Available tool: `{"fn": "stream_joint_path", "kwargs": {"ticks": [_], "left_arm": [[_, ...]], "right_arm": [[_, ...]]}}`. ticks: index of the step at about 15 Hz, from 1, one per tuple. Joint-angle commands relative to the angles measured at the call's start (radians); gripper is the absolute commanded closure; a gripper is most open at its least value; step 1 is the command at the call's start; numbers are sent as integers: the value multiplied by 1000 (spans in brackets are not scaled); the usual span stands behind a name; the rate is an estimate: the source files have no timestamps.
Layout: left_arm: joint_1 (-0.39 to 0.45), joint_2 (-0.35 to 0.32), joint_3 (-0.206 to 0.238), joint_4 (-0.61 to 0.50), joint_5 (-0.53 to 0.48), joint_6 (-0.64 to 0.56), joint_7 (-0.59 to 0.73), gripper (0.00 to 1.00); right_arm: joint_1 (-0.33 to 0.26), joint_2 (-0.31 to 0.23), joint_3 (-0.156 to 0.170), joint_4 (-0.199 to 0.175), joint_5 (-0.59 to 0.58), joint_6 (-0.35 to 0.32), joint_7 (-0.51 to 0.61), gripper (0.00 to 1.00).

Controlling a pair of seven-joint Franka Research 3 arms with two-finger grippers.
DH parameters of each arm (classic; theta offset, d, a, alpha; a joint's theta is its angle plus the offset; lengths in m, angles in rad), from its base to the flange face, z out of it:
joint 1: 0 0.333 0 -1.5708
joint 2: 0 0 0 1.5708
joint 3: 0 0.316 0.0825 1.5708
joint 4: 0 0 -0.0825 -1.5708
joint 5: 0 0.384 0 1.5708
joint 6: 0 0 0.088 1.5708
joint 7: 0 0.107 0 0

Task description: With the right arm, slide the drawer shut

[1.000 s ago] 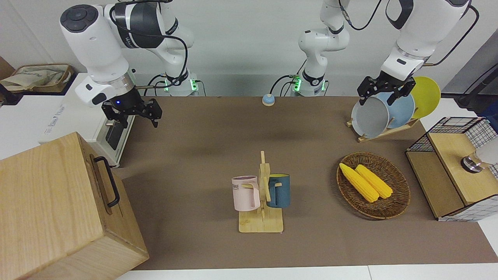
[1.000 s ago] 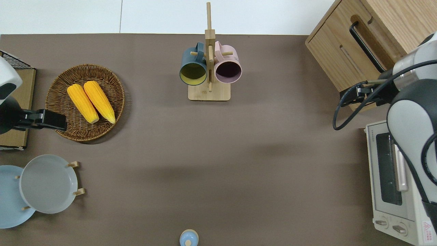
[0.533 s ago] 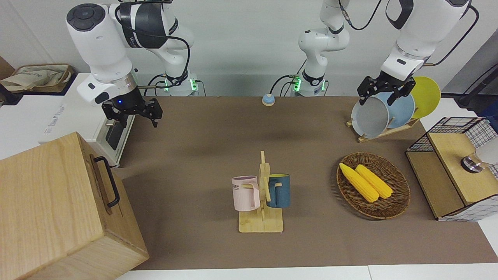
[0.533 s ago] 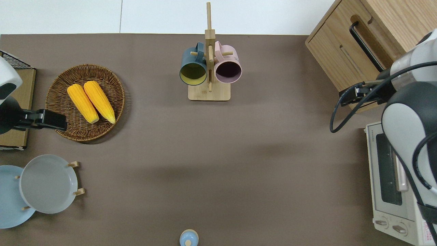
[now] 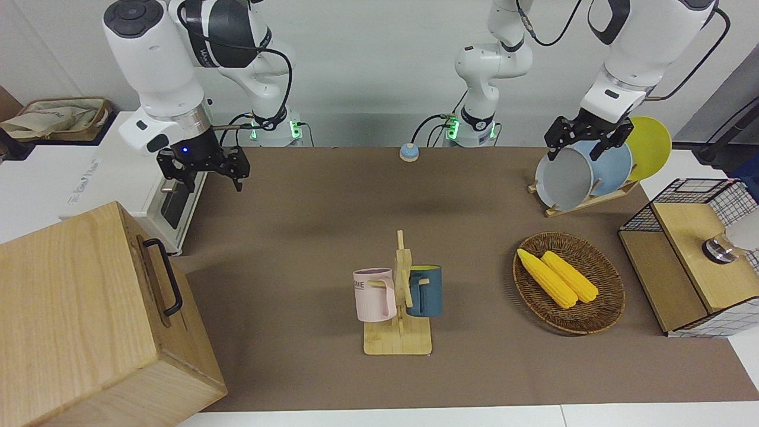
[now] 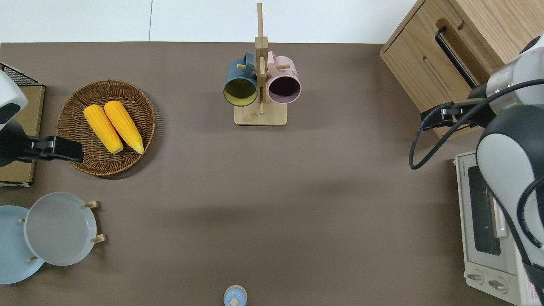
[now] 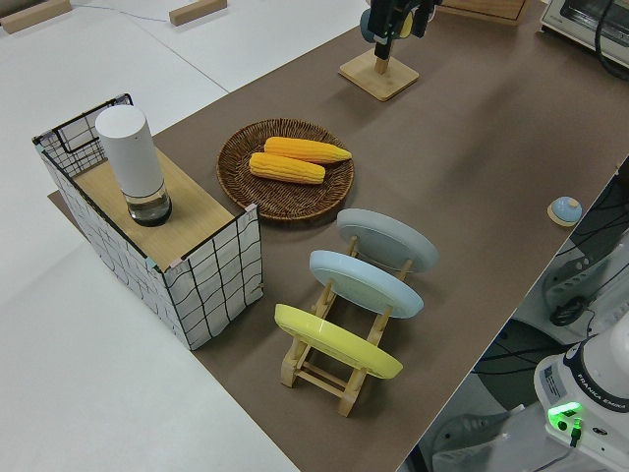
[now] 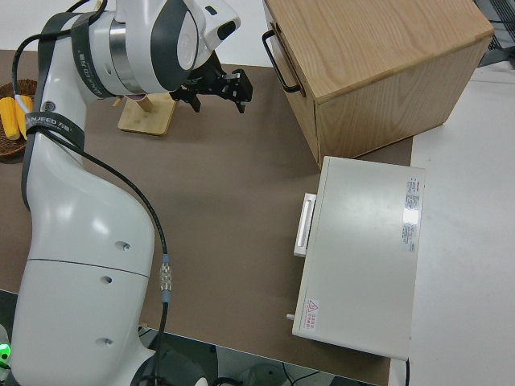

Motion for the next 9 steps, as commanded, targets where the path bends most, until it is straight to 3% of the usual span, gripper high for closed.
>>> {"fn": "stream_joint_path", "kwargs": {"ticks": [1, 9], "left_arm": [[4, 11, -6, 26, 17, -20, 10, 7], [4, 11, -6, 26, 17, -20, 10, 7]], "right_arm": [[-5, -8, 6, 13, -8, -22, -19, 19], [-5, -6, 6, 27, -1, -20, -11, 19]]}}
